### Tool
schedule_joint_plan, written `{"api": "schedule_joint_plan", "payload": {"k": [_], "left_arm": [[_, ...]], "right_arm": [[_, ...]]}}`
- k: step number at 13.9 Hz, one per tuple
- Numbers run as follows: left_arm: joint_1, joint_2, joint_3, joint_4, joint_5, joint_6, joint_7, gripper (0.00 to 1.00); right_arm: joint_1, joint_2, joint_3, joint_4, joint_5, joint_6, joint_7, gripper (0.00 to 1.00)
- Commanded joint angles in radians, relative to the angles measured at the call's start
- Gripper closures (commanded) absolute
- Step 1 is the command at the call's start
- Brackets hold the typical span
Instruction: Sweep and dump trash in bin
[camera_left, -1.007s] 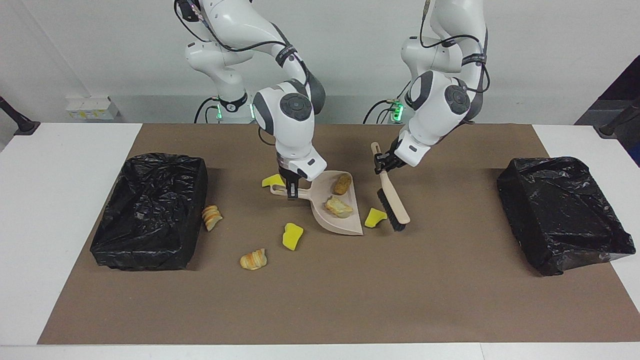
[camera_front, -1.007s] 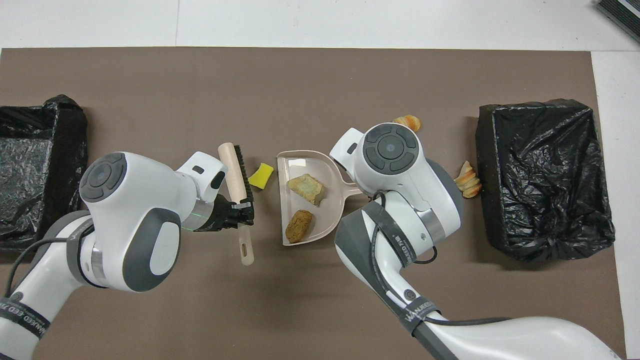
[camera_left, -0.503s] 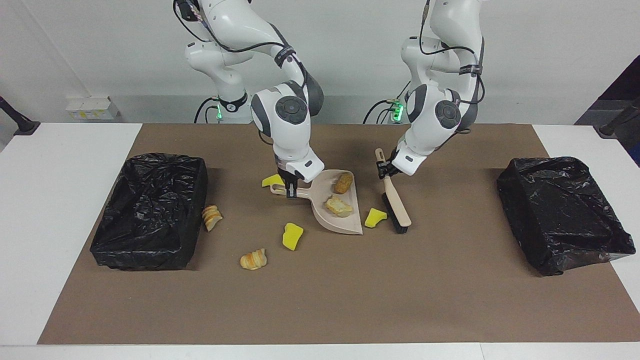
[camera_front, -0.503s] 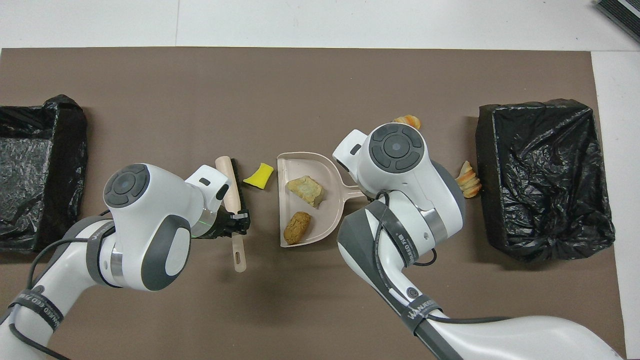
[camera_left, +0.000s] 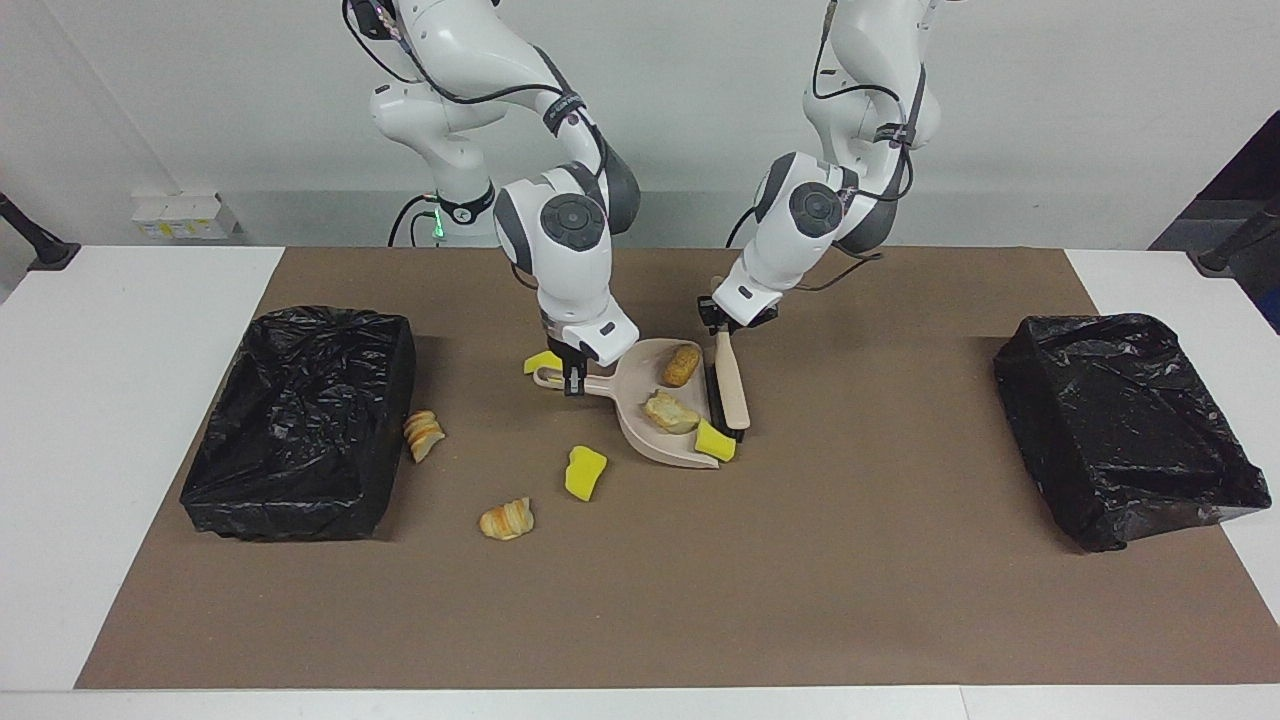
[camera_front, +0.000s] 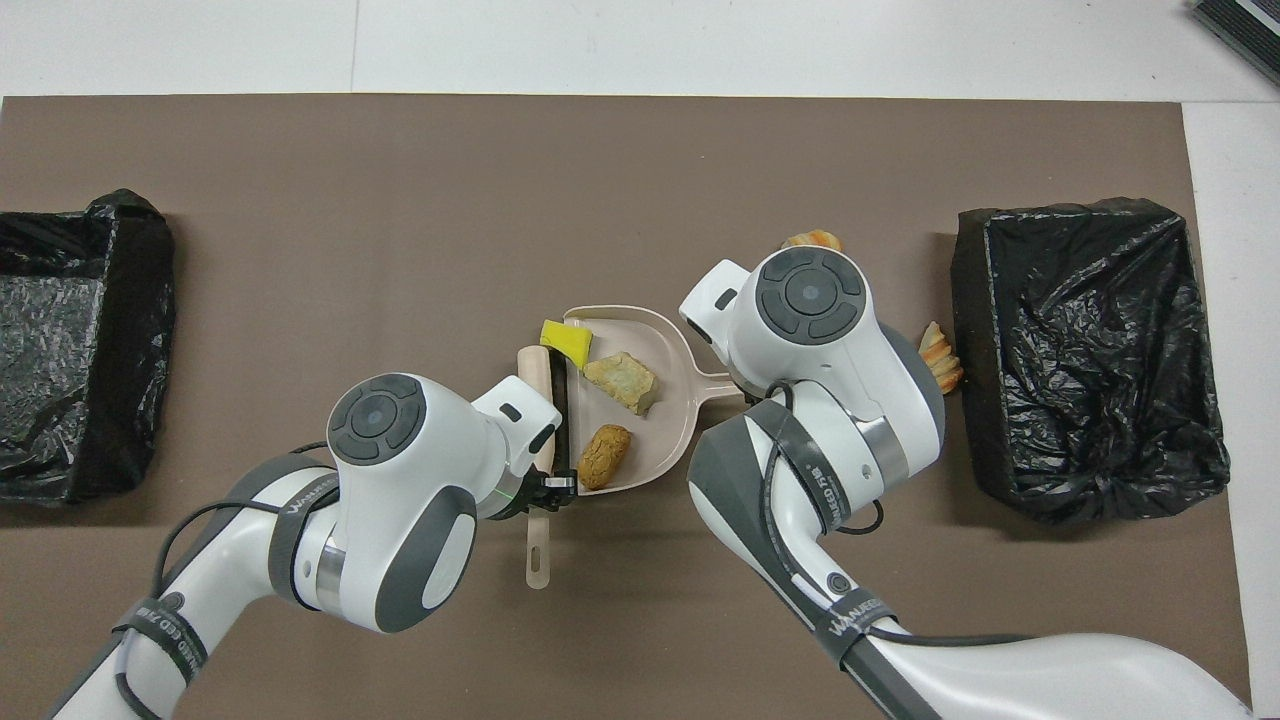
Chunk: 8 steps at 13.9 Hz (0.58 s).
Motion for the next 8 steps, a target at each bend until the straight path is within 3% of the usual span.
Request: {"api": "schedule_joint_plan", "payload": {"k": [1, 8], "left_arm": [[0.083, -0.009, 0.015, -0.008, 0.007, 0.002, 0.084, 1.00], [0.175, -0.005, 0.019, 0.034, 0.050, -0.015, 0.118, 1.00]], "right_arm": [[-0.022, -0.040, 0.011, -0.034, 0.032, 0.007, -0.028, 1.00], [-0.085, -0.051, 0.011, -0.036, 0.134, 0.019, -0.129, 1.00]]}}
